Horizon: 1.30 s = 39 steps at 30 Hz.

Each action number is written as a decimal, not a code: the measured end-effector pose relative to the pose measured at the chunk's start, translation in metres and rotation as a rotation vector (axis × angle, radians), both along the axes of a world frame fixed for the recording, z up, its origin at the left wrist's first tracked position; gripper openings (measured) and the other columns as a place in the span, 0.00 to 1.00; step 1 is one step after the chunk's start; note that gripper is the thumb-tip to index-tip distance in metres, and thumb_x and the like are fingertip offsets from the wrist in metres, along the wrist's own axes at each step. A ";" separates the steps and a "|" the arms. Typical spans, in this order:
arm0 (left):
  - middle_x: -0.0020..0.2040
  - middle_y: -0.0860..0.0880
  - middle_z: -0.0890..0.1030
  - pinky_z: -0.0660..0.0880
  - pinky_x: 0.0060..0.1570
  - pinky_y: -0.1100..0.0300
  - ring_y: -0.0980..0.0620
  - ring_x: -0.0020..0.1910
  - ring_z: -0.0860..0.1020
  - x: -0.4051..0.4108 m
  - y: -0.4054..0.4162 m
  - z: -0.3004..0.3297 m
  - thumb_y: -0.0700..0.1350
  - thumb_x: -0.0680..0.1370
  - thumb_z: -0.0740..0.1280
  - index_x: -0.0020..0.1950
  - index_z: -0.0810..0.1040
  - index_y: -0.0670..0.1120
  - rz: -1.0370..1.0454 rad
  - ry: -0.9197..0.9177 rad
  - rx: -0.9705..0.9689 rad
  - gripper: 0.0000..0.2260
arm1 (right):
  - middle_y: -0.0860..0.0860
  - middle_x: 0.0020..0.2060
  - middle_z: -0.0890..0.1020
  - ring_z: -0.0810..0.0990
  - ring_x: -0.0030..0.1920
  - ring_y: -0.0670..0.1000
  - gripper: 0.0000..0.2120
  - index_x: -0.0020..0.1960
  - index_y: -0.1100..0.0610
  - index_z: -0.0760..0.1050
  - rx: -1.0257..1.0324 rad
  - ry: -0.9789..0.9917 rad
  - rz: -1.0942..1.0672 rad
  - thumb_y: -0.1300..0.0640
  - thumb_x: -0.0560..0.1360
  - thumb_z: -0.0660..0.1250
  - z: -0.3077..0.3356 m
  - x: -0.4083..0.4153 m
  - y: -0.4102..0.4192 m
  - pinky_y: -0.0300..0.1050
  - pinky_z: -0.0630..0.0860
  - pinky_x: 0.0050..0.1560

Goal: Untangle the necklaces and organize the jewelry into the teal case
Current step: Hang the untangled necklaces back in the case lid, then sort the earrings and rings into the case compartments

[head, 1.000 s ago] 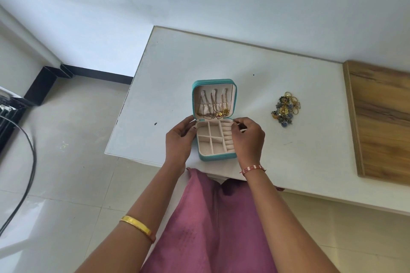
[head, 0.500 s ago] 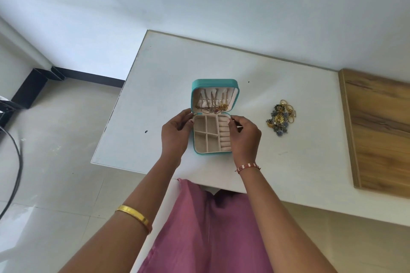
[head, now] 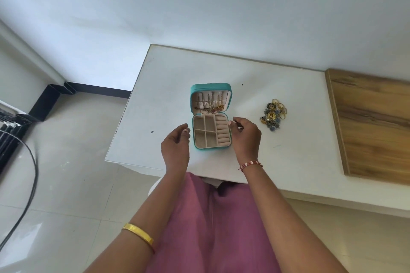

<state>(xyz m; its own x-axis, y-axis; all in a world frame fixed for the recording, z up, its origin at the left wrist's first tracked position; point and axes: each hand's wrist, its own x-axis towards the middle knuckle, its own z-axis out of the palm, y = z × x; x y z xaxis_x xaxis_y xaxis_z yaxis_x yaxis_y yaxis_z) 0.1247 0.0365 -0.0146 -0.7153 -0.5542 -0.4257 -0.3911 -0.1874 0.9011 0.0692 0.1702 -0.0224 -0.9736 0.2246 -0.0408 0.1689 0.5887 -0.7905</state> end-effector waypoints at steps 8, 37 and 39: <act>0.37 0.53 0.81 0.76 0.57 0.48 0.48 0.44 0.79 -0.001 0.043 0.024 0.39 0.78 0.63 0.37 0.78 0.54 -0.055 0.039 -0.016 0.13 | 0.58 0.48 0.83 0.80 0.46 0.52 0.10 0.54 0.64 0.79 -0.052 -0.002 -0.057 0.60 0.75 0.66 0.008 0.017 0.035 0.31 0.66 0.42; 0.46 0.48 0.82 0.76 0.57 0.53 0.52 0.47 0.79 -0.023 0.144 -0.005 0.37 0.78 0.62 0.50 0.78 0.48 -0.312 -0.038 0.057 0.08 | 0.57 0.42 0.81 0.78 0.41 0.52 0.04 0.46 0.62 0.80 0.066 -0.005 -0.030 0.64 0.71 0.69 -0.026 0.010 0.100 0.36 0.69 0.42; 0.50 0.46 0.81 0.76 0.58 0.53 0.52 0.49 0.78 -0.019 0.141 -0.005 0.37 0.78 0.61 0.53 0.78 0.48 -0.339 -0.044 0.053 0.09 | 0.56 0.40 0.83 0.78 0.37 0.47 0.04 0.44 0.62 0.81 -0.058 -0.024 -0.069 0.63 0.70 0.70 -0.017 0.013 0.099 0.29 0.71 0.40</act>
<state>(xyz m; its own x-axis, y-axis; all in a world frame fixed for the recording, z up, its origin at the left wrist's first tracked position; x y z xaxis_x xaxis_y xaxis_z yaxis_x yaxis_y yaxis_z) 0.1060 0.1778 -0.0200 -0.8356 -0.2642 -0.4816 -0.4770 -0.0857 0.8747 0.0823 0.2691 -0.0399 -0.9544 0.2877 -0.0790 0.2270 0.5284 -0.8181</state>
